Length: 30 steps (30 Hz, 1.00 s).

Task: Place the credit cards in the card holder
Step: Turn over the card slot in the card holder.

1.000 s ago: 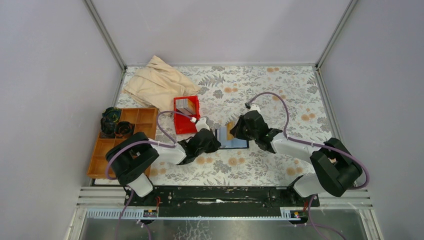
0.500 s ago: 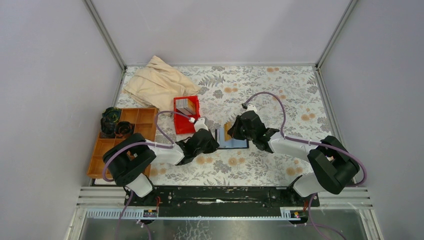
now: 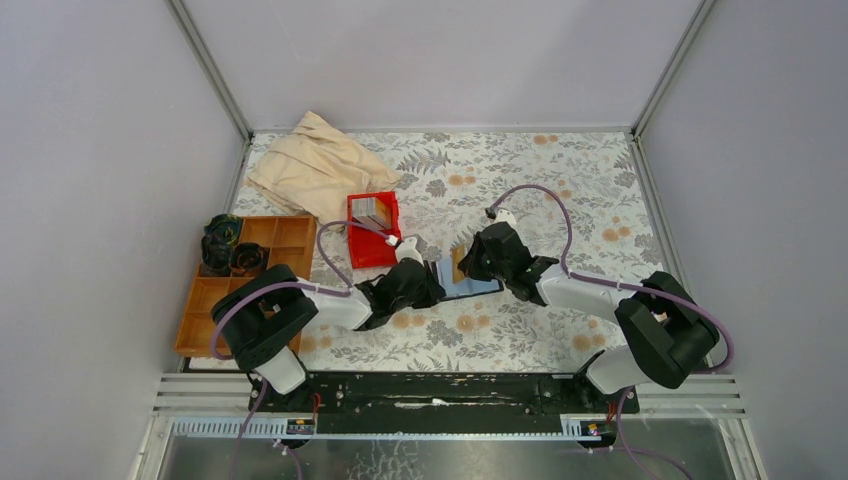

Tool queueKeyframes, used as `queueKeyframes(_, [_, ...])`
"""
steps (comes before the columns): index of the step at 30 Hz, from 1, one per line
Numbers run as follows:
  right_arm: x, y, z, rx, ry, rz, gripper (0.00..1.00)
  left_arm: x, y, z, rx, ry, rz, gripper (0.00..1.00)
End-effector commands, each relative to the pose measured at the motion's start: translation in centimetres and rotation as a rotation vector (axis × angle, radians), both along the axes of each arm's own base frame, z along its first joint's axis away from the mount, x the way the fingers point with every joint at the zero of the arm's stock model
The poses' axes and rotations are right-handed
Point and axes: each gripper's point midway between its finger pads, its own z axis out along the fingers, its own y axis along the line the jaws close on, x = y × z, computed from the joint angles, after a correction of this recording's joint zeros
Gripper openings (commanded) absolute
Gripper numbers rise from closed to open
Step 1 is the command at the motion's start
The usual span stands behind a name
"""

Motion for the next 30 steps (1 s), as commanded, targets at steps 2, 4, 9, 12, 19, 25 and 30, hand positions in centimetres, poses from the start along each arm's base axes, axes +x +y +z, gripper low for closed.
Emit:
queueKeyframes(2, [1.0,0.5,1.7,0.003,-0.052,-0.012,0.0,-0.8,-0.9,-0.3,-0.002,0.011,-0.051,0.17])
queueKeyframes(4, [1.1,0.3,1.9,-0.007,-0.058,-0.012,0.0,-0.8,-0.9,-0.2,-0.007,0.009,-0.05,0.18])
queueKeyframes(9, [1.2,-0.5,2.2,-0.051,-0.064,-0.027,0.0,-0.9,-1.1,0.0,-0.024,0.01,-0.047,0.22])
queueKeyframes(12, [1.1,-1.1,2.3,-0.072,-0.07,-0.041,0.0,-0.8,-1.3,0.2,-0.038,0.006,-0.044,0.23])
queueKeyframes(19, [1.1,-1.5,2.5,-0.083,-0.078,-0.047,0.0,-0.7,-1.2,0.4,-0.043,0.006,-0.033,0.25])
queueKeyframes(25, [1.3,-2.2,2.8,-0.113,-0.089,-0.062,0.0,-0.4,-1.5,1.3,-0.055,-0.006,-0.028,0.27])
queueKeyframes(30, [1.3,-2.0,2.7,-0.119,-0.085,-0.052,0.0,-0.1,0.3,1.5,0.012,-0.012,0.032,0.27])
